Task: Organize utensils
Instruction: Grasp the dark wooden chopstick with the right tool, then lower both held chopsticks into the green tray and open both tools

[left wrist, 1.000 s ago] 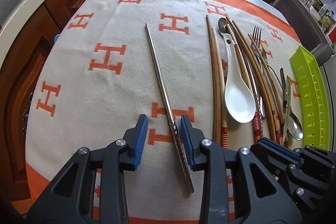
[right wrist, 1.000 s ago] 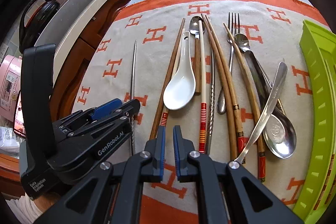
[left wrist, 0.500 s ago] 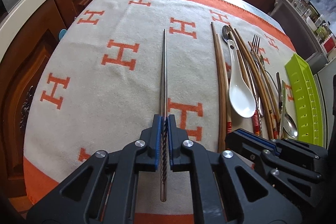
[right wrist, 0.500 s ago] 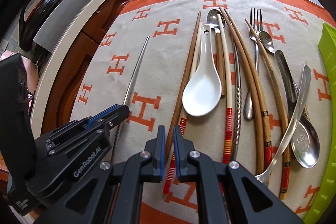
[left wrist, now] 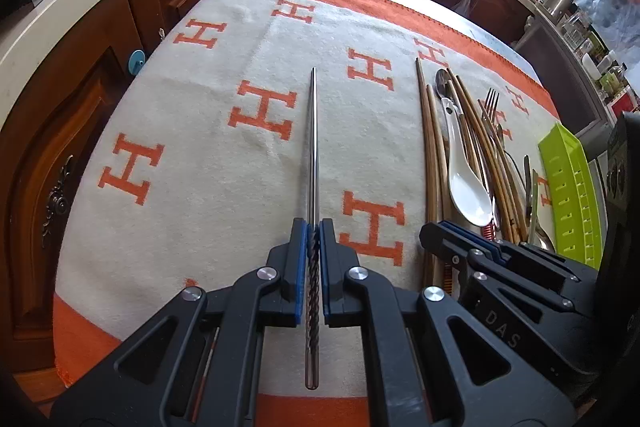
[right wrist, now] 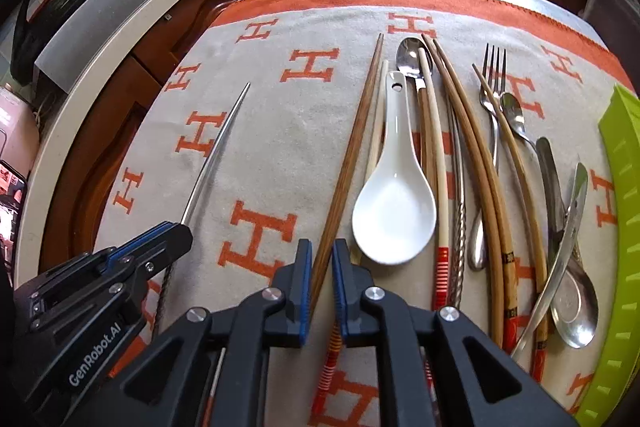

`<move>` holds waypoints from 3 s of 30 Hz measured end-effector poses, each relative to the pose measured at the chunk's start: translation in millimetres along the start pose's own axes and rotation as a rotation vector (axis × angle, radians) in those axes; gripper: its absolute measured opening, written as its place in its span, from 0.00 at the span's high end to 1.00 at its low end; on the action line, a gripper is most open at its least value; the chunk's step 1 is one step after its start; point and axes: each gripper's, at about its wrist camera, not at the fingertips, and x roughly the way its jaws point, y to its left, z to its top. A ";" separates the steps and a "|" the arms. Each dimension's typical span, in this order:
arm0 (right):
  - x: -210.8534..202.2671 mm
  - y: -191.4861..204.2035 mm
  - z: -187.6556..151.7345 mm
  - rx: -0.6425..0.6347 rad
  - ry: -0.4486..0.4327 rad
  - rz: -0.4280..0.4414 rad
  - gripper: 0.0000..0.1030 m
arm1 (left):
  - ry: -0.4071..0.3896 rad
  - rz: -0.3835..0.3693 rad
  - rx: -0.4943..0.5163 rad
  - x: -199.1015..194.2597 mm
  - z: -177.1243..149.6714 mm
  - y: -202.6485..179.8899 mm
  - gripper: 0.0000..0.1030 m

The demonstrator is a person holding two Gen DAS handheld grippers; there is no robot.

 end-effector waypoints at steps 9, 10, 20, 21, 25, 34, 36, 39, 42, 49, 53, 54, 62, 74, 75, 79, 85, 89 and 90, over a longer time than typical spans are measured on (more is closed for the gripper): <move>3.5 15.7 0.5 -0.079 -0.013 -0.090 0.90 | -0.003 -0.006 -0.008 -4.2 0.3 5.6 0.96; 3.1 15.7 -0.8 -0.084 -0.013 -0.104 0.90 | -0.001 -0.008 -0.009 -4.2 0.0 5.9 0.96; -26.3 -6.9 -11.0 0.039 -0.046 0.073 0.94 | 0.015 -0.041 -0.022 -10.6 -1.0 6.1 0.96; -32.8 -8.9 -11.8 0.049 -0.058 0.089 0.94 | 0.016 -0.049 -0.025 -11.9 -1.0 5.7 0.96; -54.8 -16.0 -15.3 0.073 -0.099 0.118 0.94 | 0.015 -0.080 -0.033 -19.0 -0.9 0.8 0.96; -90.5 -47.2 -28.5 0.128 -0.161 0.124 0.94 | -0.050 -0.109 0.012 -48.6 3.4 -30.6 0.96; -97.4 -56.2 -32.5 0.141 -0.174 0.117 0.94 | -0.051 -0.105 0.024 -50.6 3.1 -38.4 0.96; -110.5 -70.9 -38.0 0.164 -0.198 0.113 0.94 | -0.043 -0.101 0.034 -51.1 0.8 -47.4 0.96; -125.4 -88.3 -44.7 0.188 -0.225 0.101 0.94 | -0.053 -0.105 0.059 -56.8 -0.8 -60.7 0.96; -152.7 -142.8 -68.3 0.275 -0.257 0.044 0.94 | -0.111 -0.162 0.185 -86.3 -1.3 -124.6 0.96; -160.3 -172.8 -83.0 0.318 -0.248 0.001 0.94 | -0.146 -0.214 0.290 -100.8 -1.3 -182.1 0.96; -161.4 -180.7 -87.1 0.327 -0.242 -0.012 0.94 | -0.153 -0.227 0.314 -103.1 -2.2 -196.5 0.96; -156.5 -221.7 -103.8 0.366 -0.173 -0.091 0.94 | -0.129 -0.271 0.446 -89.6 -20.8 -302.5 0.96; -168.9 -262.6 -130.7 0.536 -0.242 -0.102 0.81 | 0.073 -0.263 0.455 -28.9 -51.8 -336.3 0.96; -170.0 -264.0 -131.3 0.541 -0.250 -0.102 0.79 | 0.086 -0.256 0.460 -26.8 -53.1 -335.2 0.96; -165.7 -269.1 -130.0 0.557 -0.242 -0.091 0.79 | 0.122 -0.259 0.450 -25.0 -55.6 -320.1 0.91; -169.6 -265.9 -127.7 0.559 -0.278 -0.116 0.79 | 0.098 -0.217 0.372 -32.4 -43.7 -282.0 0.78; -176.9 -264.2 -125.4 0.540 -0.316 -0.158 0.79 | 0.076 -0.191 0.332 -37.0 -36.1 -259.2 0.77; -174.3 -265.1 -124.4 0.541 -0.303 -0.167 0.79 | 0.075 -0.188 0.323 -37.4 -35.1 -254.4 0.77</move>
